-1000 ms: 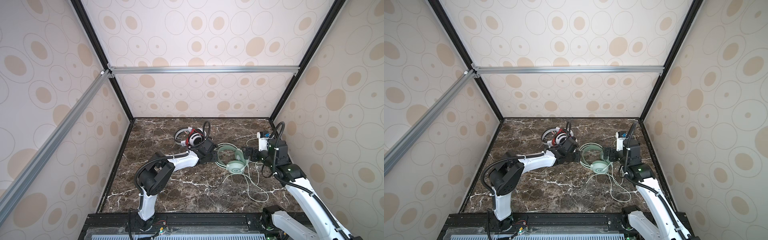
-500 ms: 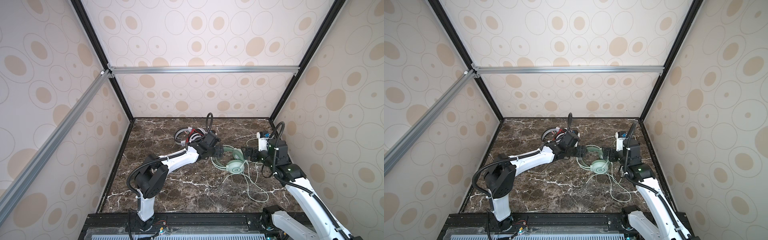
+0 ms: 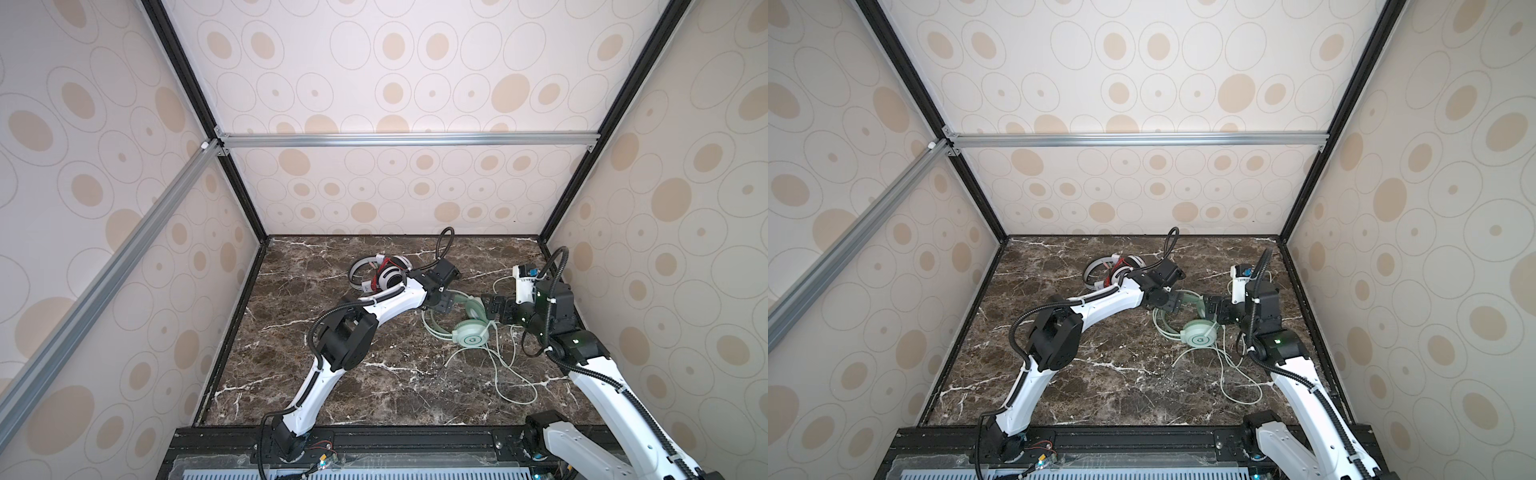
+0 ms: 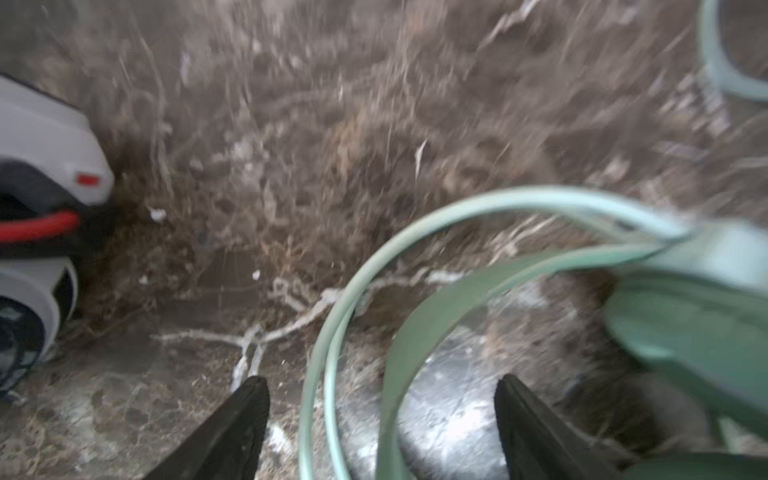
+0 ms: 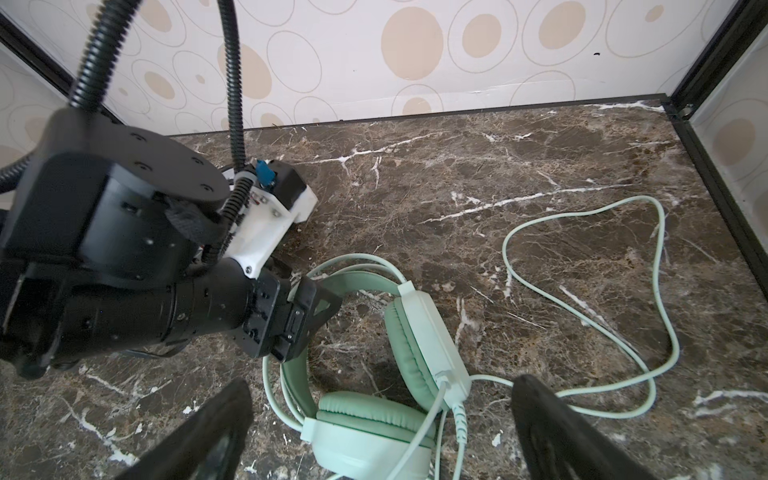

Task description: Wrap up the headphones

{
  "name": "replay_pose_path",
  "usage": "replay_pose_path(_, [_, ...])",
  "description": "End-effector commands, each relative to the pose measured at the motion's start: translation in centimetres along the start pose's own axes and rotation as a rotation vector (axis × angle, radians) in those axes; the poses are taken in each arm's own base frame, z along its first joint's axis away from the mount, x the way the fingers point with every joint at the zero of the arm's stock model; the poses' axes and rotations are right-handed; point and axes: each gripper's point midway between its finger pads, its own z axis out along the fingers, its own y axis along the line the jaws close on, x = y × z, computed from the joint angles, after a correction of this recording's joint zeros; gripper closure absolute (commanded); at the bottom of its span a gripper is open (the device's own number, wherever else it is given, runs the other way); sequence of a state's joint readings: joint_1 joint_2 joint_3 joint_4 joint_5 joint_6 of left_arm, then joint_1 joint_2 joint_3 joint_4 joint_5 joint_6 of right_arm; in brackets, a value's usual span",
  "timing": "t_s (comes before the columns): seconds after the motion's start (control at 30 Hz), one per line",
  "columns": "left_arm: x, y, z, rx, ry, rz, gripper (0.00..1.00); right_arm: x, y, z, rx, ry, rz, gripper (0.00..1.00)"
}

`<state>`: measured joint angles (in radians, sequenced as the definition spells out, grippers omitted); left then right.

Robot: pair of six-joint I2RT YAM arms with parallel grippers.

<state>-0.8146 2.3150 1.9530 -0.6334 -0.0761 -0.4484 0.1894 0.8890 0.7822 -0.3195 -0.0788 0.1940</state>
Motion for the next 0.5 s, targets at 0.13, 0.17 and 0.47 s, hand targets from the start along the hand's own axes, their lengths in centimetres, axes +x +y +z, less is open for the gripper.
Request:
replay_pose_path(0.13, [1.5,2.0,0.2,-0.08,0.098,0.095,0.21,-0.2,-0.1,0.2,-0.006,-0.027,-0.01,0.0])
replay_pose_path(0.17, [1.4,2.3,0.4,-0.082,0.099,0.088,0.23,-0.3,0.0,0.2,-0.008,-0.028,-0.009,0.0])
replay_pose_path(0.47, [1.5,3.4,2.4,-0.086,0.147,0.119,0.46,0.1,-0.1,0.3,-0.01,-0.022,-0.002,0.0])
